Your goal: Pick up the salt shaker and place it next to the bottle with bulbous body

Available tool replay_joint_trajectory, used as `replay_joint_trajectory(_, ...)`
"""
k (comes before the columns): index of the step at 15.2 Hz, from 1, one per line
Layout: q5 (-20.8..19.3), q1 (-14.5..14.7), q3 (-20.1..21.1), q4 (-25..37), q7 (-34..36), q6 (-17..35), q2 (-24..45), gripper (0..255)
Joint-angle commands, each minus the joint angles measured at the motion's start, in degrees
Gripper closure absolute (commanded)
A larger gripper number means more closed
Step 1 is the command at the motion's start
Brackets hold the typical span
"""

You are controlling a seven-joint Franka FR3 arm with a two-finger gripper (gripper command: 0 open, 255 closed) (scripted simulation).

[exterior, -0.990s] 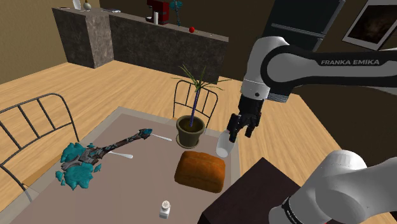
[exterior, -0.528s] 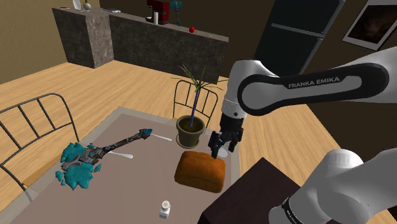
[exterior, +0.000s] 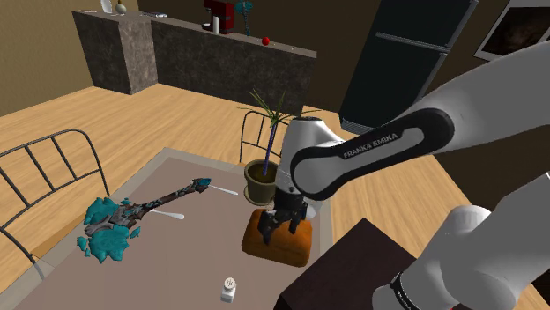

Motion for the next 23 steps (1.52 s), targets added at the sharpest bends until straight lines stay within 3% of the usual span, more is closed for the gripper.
replay_joint_trajectory(1, 0.3, 0.7, 1.4, 1.5, 1.2, 3.9, 4.8, 0)
replay_joint_trajectory(7, -1.7, 3.2, 3.6, 7.2, 5.4, 14.1, 19.5, 0)
replay_joint_trajectory(13, -5.9, 7.6, 2.7, 15.4, 10.5, 21.2, 33.9, 0)
replay_joint_trajectory(23, -6.4, 9.4, 2.2, 16.8, 10.8, 26.5, 40.3, 0)
